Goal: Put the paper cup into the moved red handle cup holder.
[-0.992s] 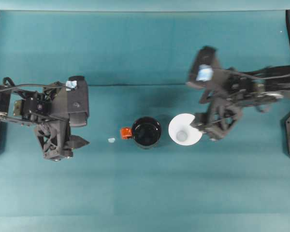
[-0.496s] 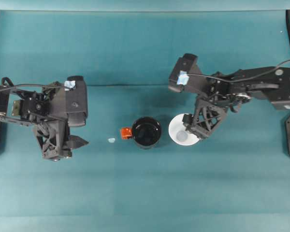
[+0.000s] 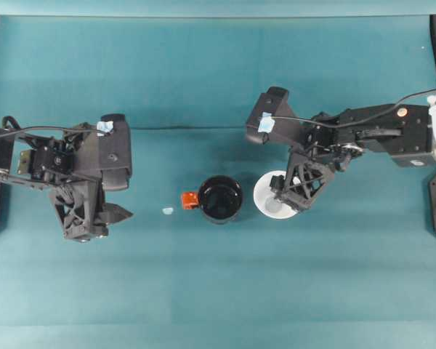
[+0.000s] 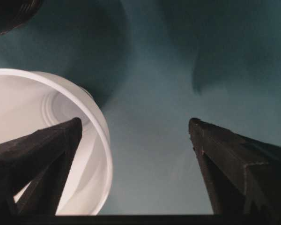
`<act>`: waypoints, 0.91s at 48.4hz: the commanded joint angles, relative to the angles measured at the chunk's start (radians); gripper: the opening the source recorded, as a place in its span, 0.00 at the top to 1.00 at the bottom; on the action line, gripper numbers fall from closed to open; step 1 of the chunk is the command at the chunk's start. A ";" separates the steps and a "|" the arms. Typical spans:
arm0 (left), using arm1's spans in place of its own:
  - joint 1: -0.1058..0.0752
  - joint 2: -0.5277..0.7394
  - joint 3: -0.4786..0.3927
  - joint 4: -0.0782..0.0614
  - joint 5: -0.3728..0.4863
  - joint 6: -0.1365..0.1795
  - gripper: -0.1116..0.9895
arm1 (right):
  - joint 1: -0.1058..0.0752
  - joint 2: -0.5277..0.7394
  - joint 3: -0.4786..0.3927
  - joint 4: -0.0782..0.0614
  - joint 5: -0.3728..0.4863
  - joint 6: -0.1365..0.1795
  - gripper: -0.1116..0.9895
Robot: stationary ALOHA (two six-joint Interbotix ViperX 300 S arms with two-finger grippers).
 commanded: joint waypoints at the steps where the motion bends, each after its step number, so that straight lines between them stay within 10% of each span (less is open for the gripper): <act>1: 0.002 -0.011 -0.008 0.003 -0.008 0.000 0.08 | -0.002 -0.003 -0.015 0.003 -0.002 0.017 0.28; 17: 0.002 -0.011 -0.008 0.003 -0.008 0.000 0.08 | 0.003 -0.003 -0.025 0.012 0.000 0.054 0.94; 30: 0.009 -0.012 -0.009 0.003 -0.008 -0.002 0.08 | 0.017 -0.028 -0.074 0.020 0.044 0.052 0.99; 44: 0.009 -0.011 -0.008 0.002 -0.008 -0.003 0.08 | -0.011 -0.112 -0.207 0.014 0.225 0.046 0.99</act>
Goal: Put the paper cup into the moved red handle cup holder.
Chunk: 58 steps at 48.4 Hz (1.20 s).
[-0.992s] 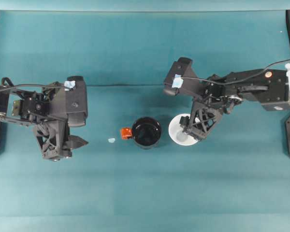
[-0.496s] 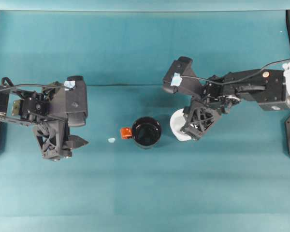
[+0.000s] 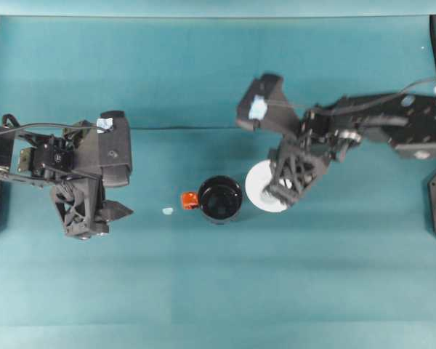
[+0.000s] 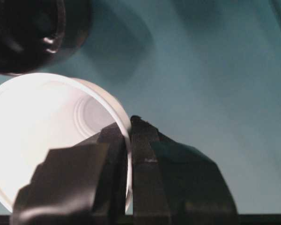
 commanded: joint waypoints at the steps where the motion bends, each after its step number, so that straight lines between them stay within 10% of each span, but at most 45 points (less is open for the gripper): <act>1: 0.000 -0.014 -0.009 0.002 -0.006 -0.002 0.08 | -0.009 -0.043 -0.071 -0.002 0.061 0.002 0.99; 25: 0.000 -0.011 -0.008 0.002 -0.018 -0.002 0.08 | 0.029 0.104 -0.321 0.003 0.080 0.000 0.99; 58: 0.002 -0.012 -0.008 0.002 -0.021 -0.002 0.08 | 0.061 0.253 -0.268 -0.018 -0.015 -0.012 0.99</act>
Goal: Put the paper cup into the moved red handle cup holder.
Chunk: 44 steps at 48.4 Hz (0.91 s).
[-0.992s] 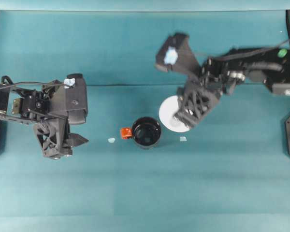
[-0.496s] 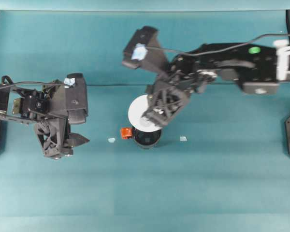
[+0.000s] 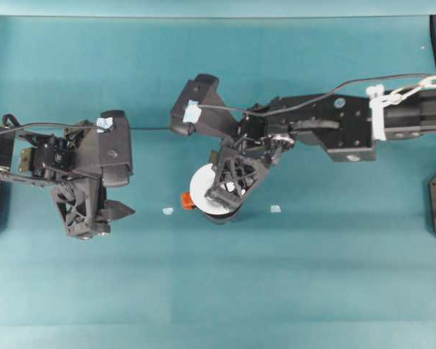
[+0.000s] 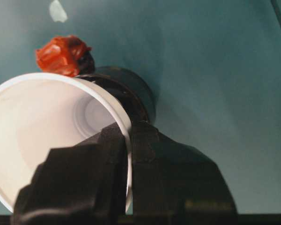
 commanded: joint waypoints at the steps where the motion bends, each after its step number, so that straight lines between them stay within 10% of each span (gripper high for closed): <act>1: 0.000 -0.011 -0.008 0.003 -0.006 0.000 0.08 | 0.005 0.000 0.002 -0.002 -0.014 -0.009 0.99; 44: 0.002 -0.003 -0.012 0.003 -0.006 -0.002 0.08 | 0.017 -0.002 0.020 0.003 -0.014 -0.038 0.93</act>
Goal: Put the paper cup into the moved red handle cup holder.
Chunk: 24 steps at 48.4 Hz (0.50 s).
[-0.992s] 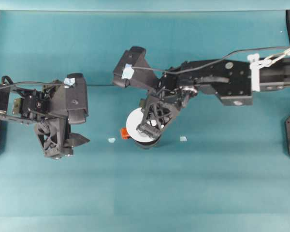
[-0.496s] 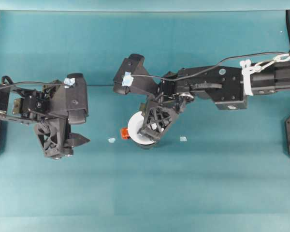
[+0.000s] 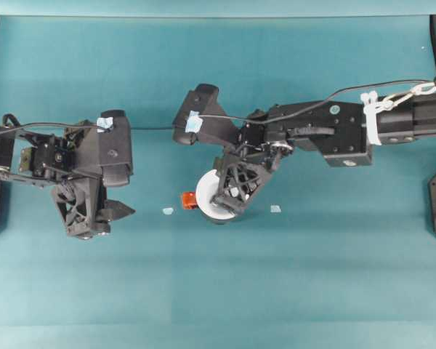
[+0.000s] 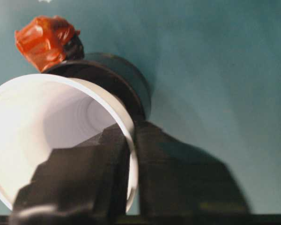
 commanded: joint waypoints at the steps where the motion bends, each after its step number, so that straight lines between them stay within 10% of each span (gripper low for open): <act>1: 0.002 -0.005 -0.012 0.002 -0.006 0.000 0.08 | 0.006 -0.011 -0.005 0.003 -0.005 -0.009 0.92; 8: 0.003 -0.003 -0.012 0.002 -0.006 0.000 0.08 | 0.006 -0.011 -0.005 0.002 -0.006 -0.009 0.73; 19: 0.005 -0.003 -0.009 0.002 -0.006 0.000 0.08 | 0.008 -0.011 -0.005 -0.003 -0.011 -0.009 0.15; 24: 0.006 -0.003 -0.009 0.002 -0.006 -0.002 0.08 | 0.012 -0.011 -0.006 -0.003 -0.017 -0.008 0.13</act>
